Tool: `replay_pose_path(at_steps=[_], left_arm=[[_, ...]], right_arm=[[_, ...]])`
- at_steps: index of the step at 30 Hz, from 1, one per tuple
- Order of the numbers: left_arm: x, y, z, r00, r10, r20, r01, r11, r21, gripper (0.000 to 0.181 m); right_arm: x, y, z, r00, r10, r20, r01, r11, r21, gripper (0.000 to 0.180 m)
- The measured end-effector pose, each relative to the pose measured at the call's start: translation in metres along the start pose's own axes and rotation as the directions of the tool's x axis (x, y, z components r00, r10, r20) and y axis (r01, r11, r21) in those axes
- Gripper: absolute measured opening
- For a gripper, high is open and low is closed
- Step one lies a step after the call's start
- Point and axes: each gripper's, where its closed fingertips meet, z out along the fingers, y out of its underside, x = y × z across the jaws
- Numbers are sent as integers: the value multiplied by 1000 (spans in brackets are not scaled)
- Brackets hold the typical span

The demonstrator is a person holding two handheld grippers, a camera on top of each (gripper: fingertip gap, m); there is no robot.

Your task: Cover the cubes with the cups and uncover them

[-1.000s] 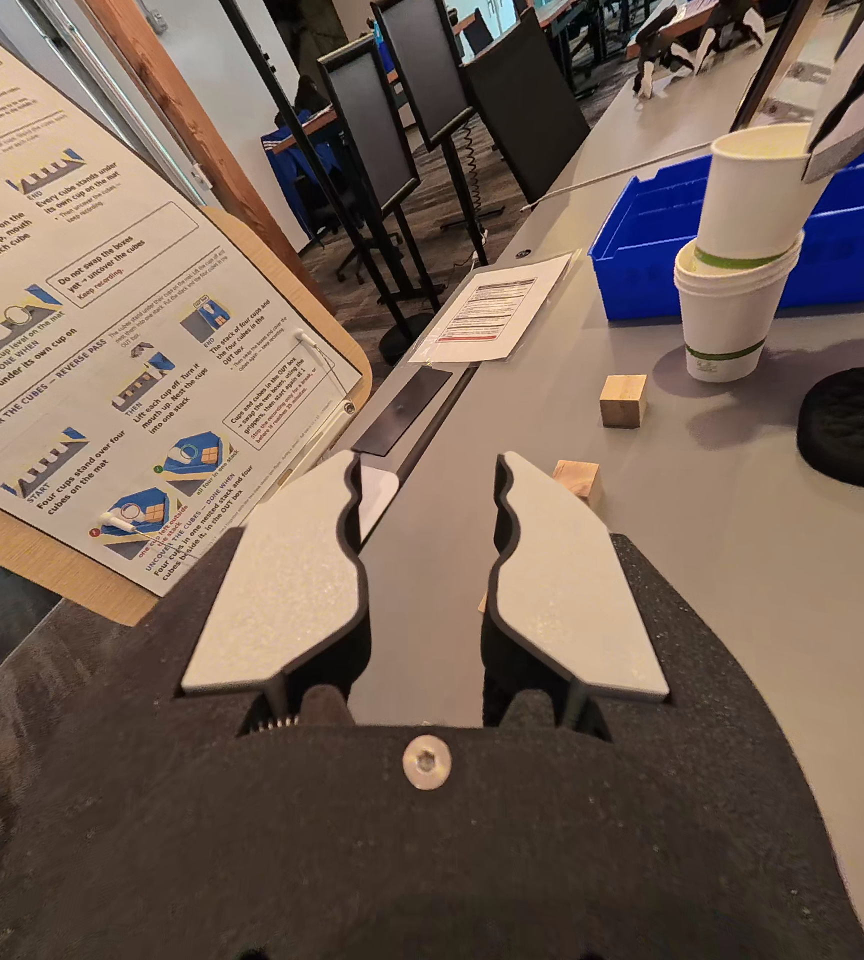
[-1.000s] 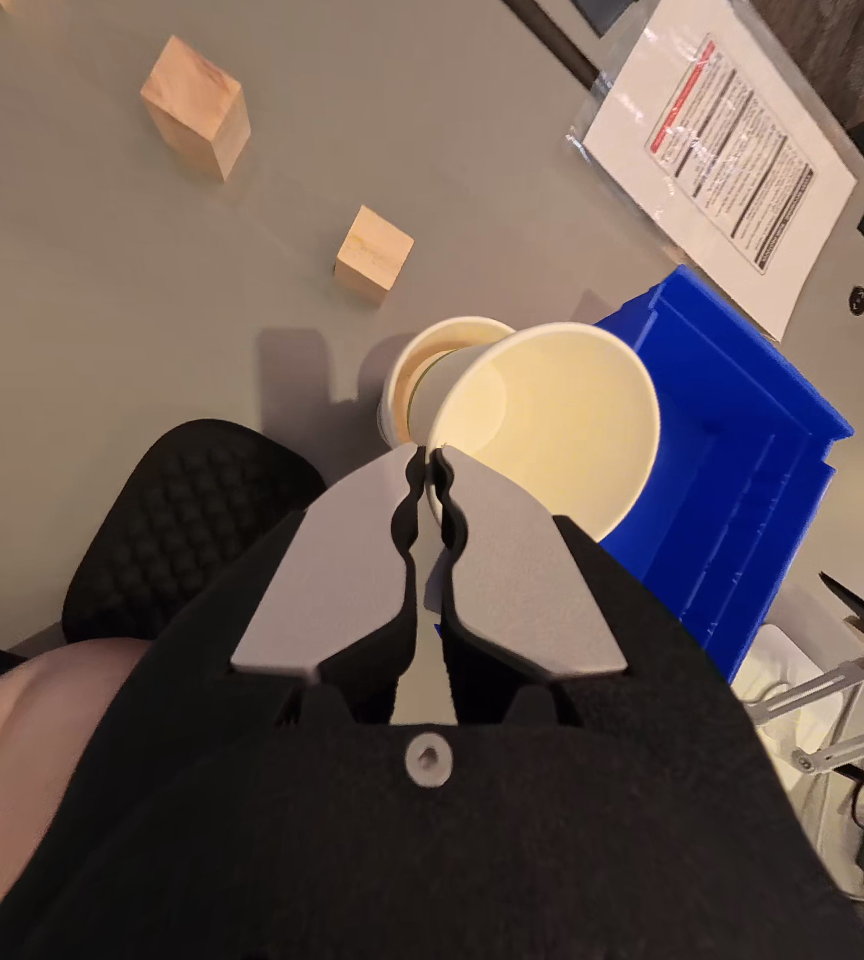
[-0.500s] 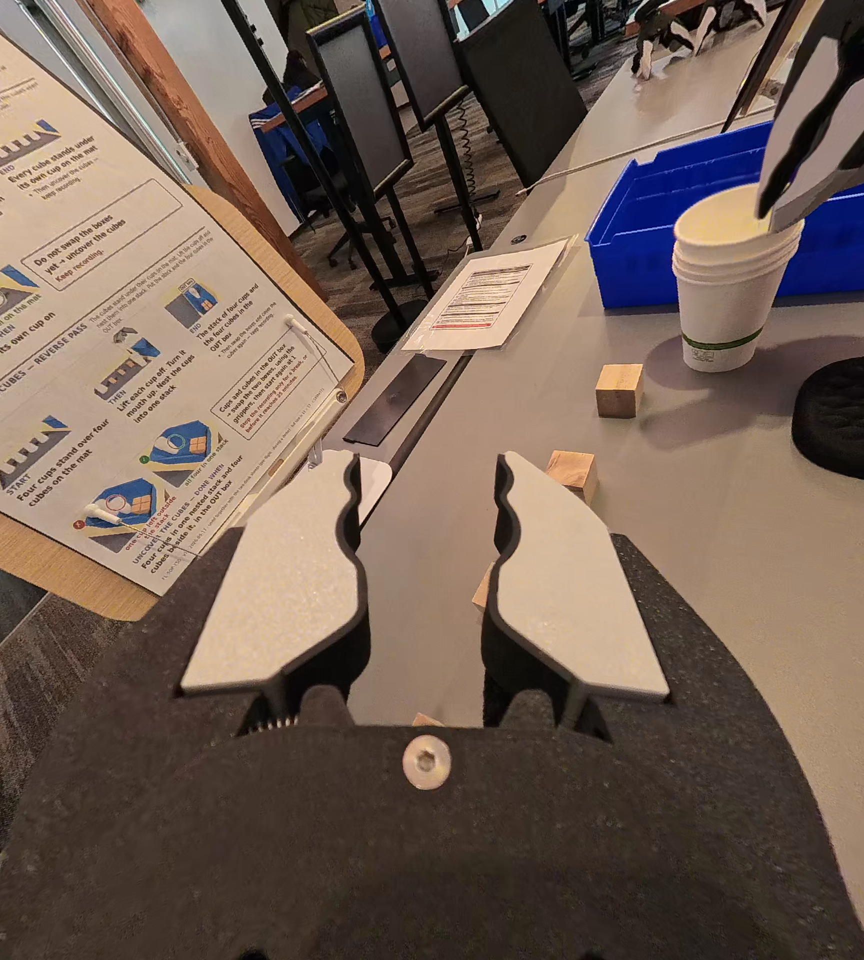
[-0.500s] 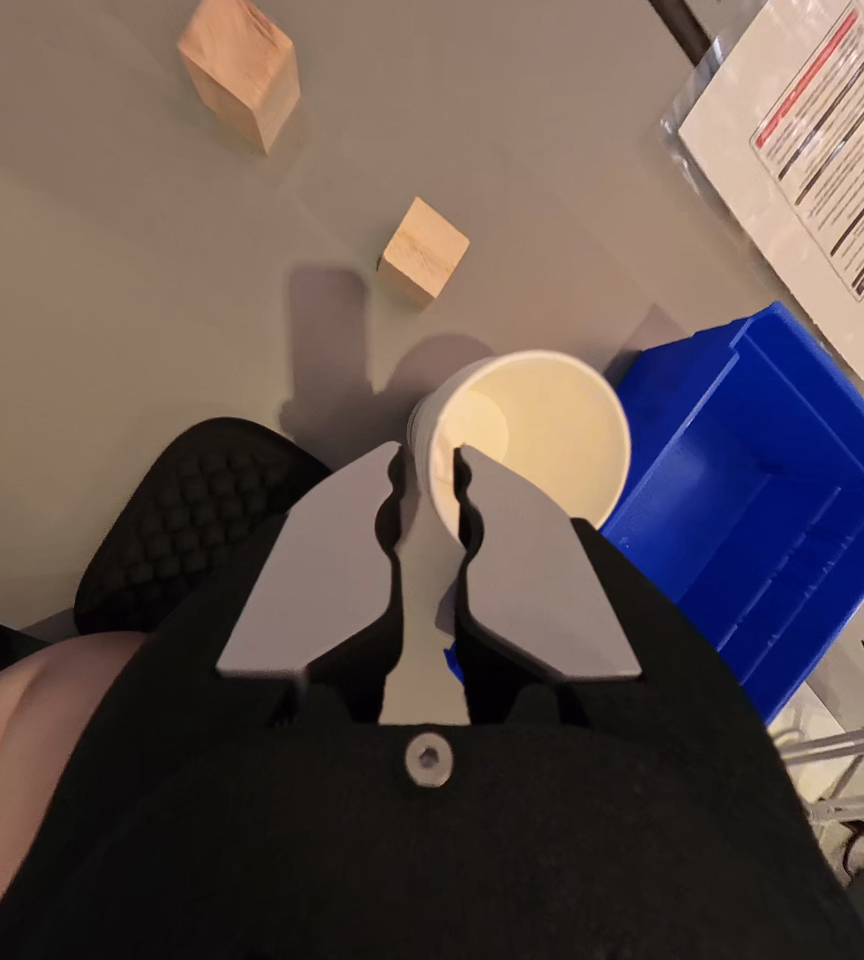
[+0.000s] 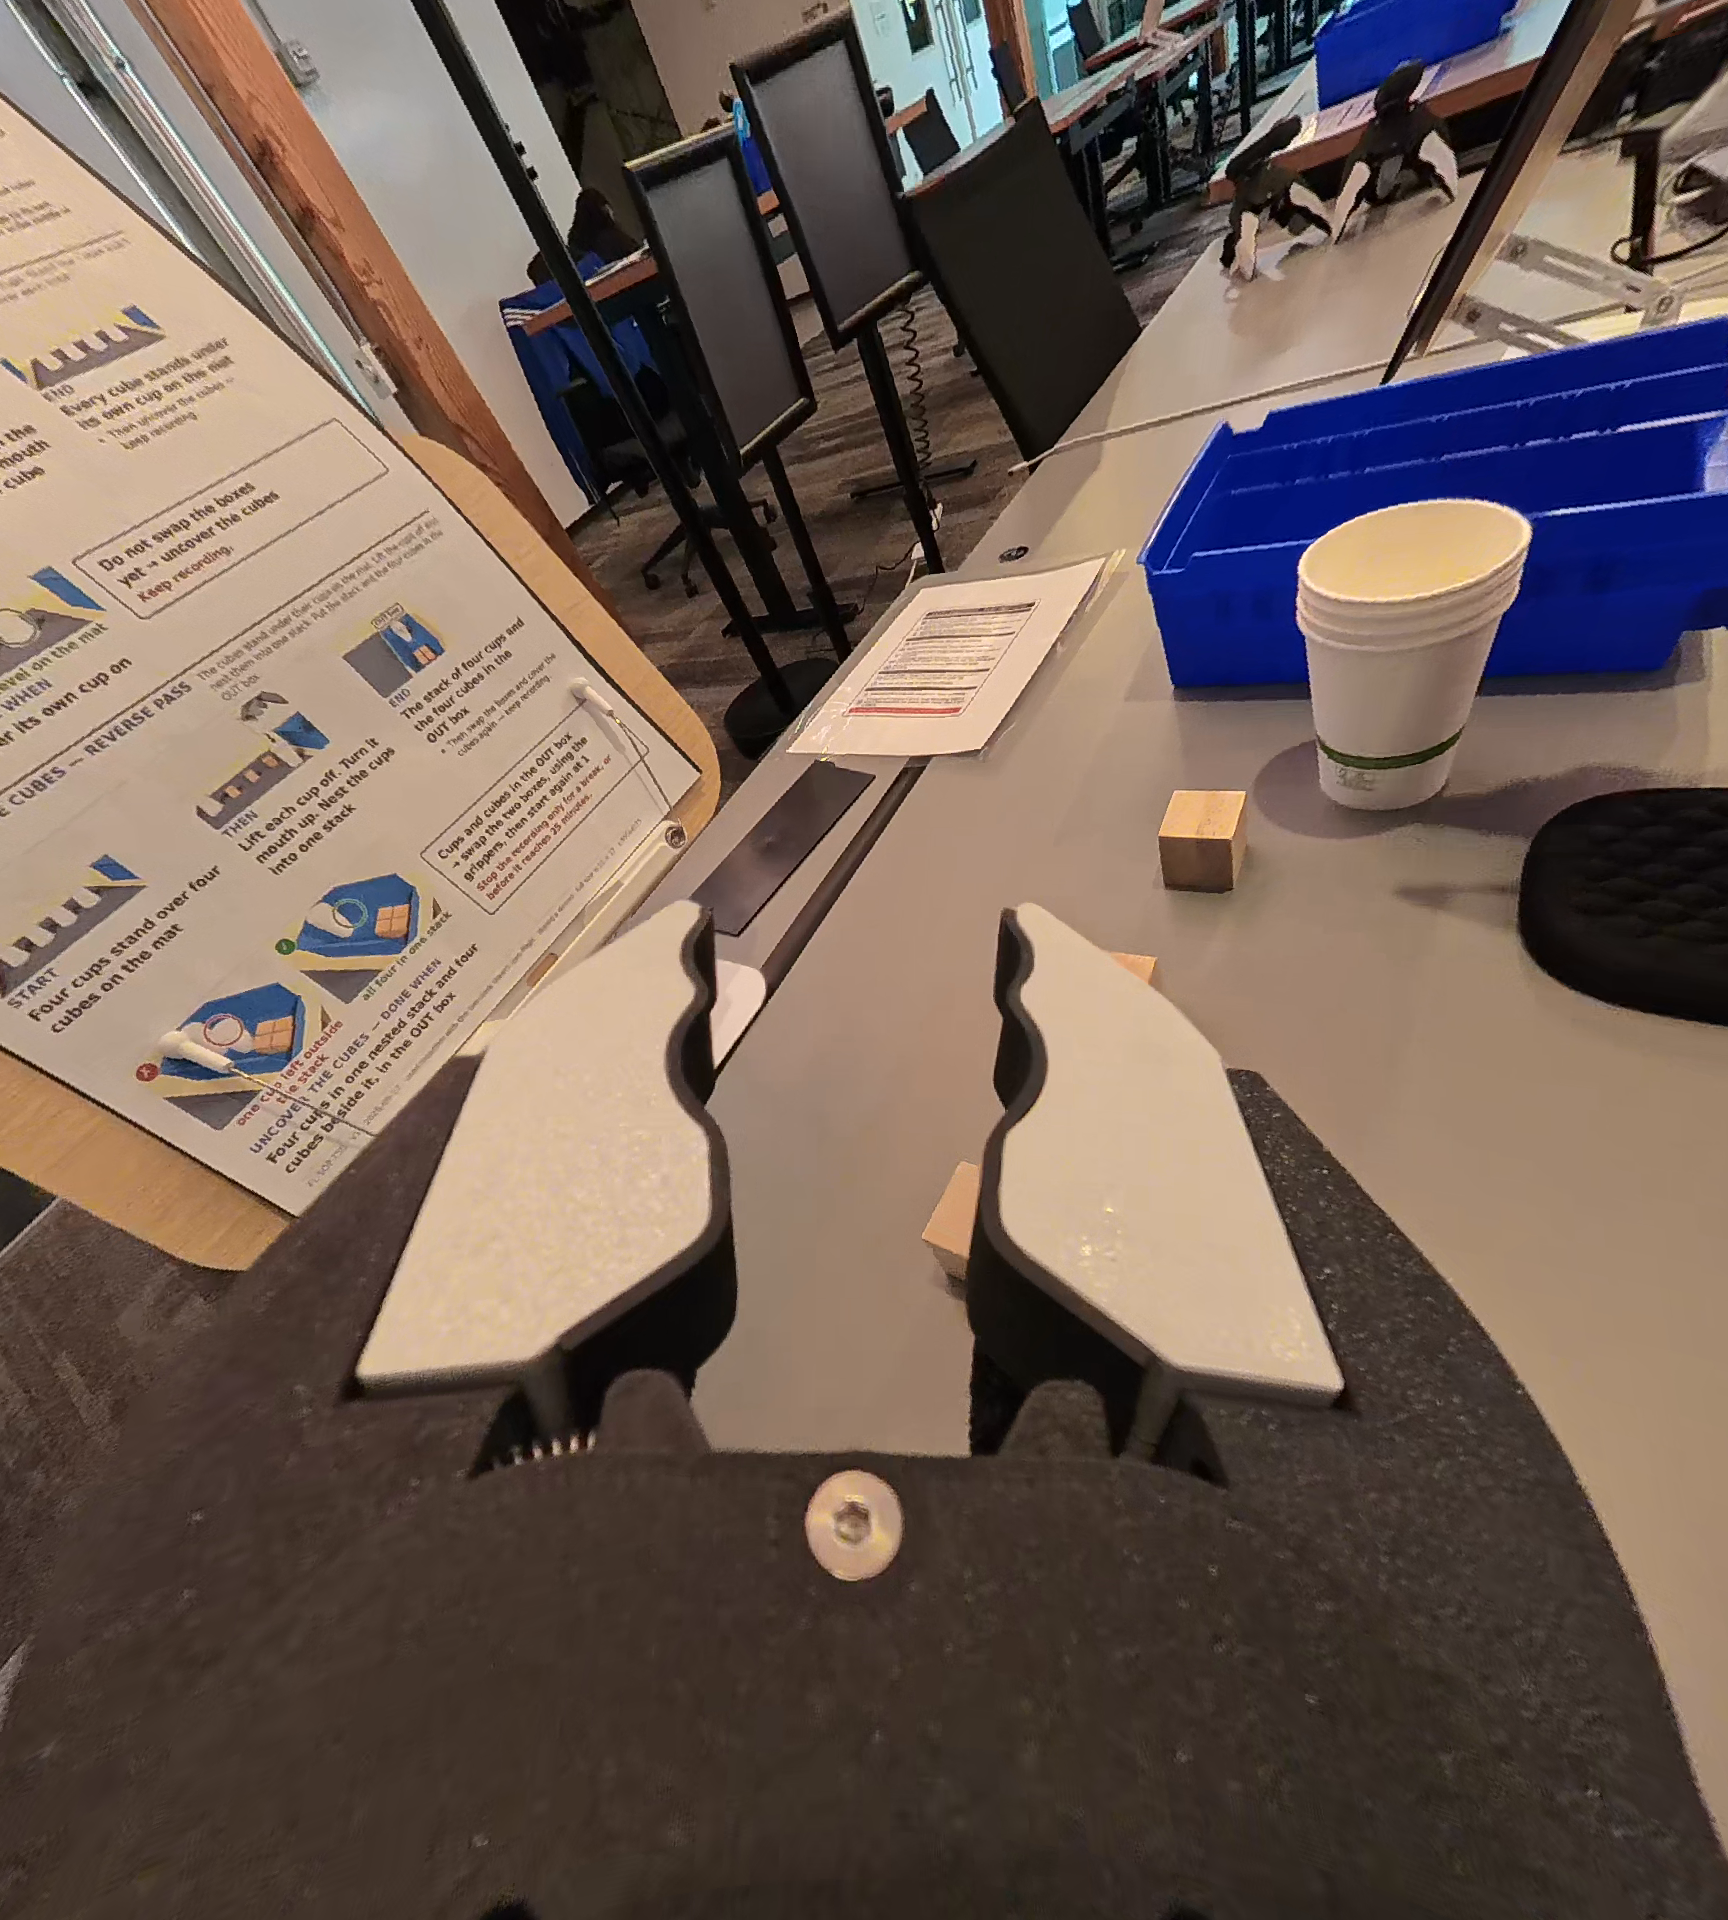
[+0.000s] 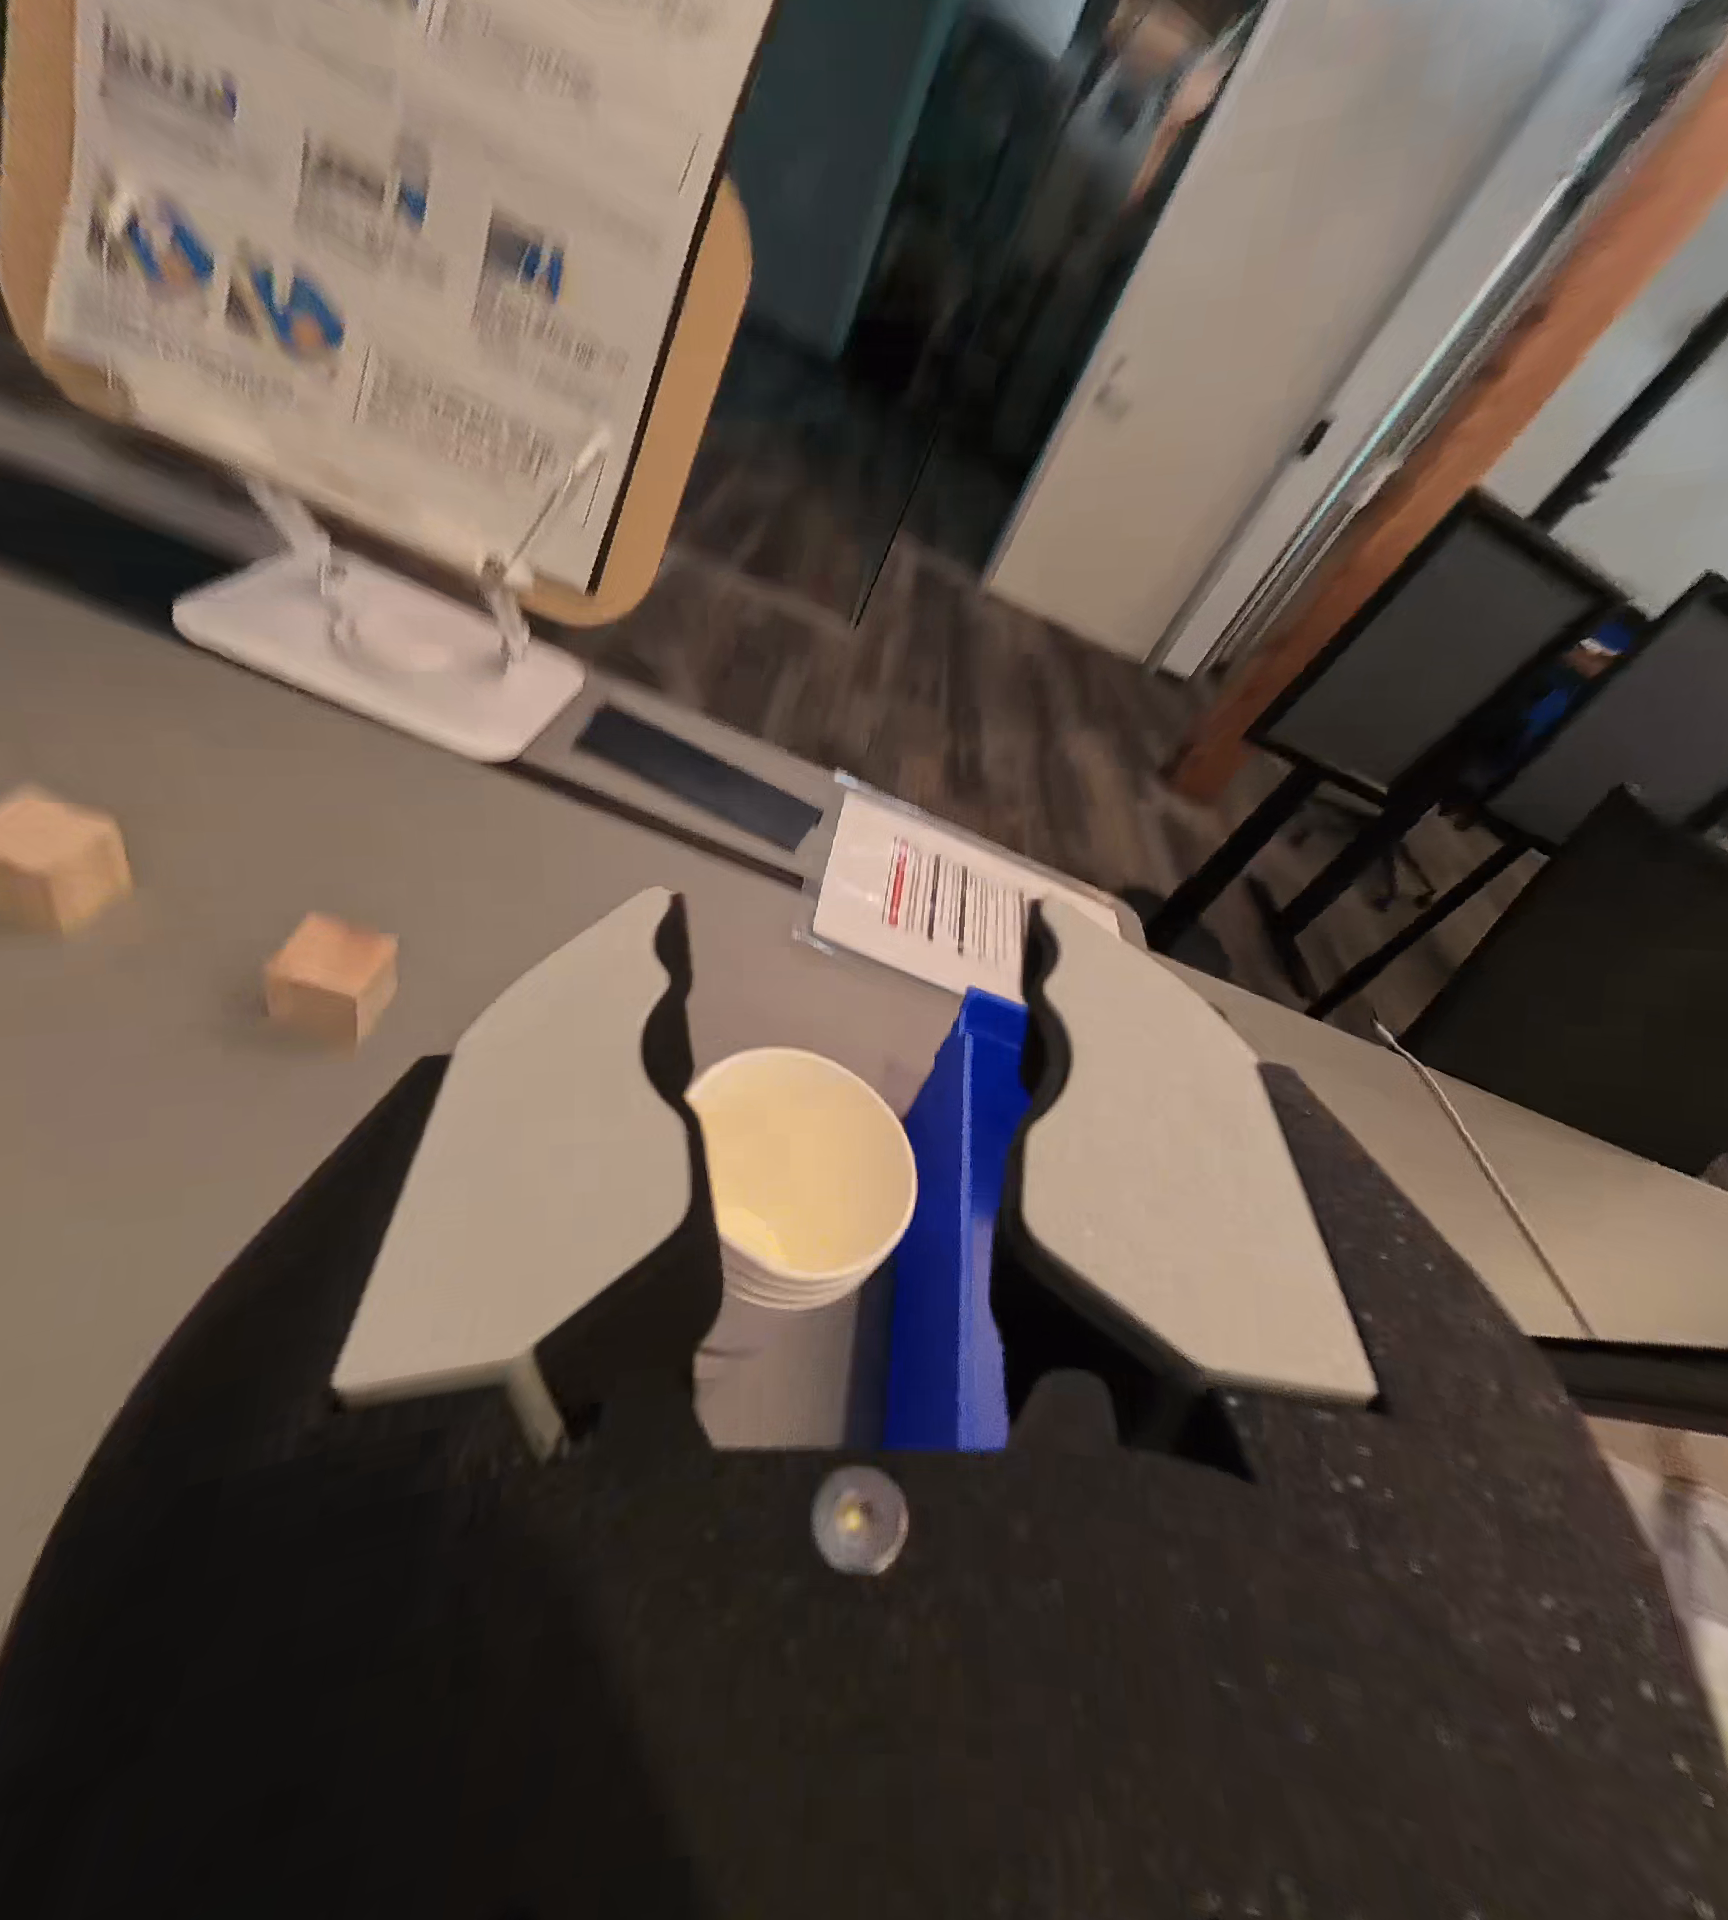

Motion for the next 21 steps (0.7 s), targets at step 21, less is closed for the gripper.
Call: replay_pose_path(at_steps=[21], left_arm=[[8, -25, -29, 1000, 16, -19, -13, 993, 118, 50]], right_arm=[[-44, 195, 66, 911, 406, -73, -411, 885, -217, 107]])
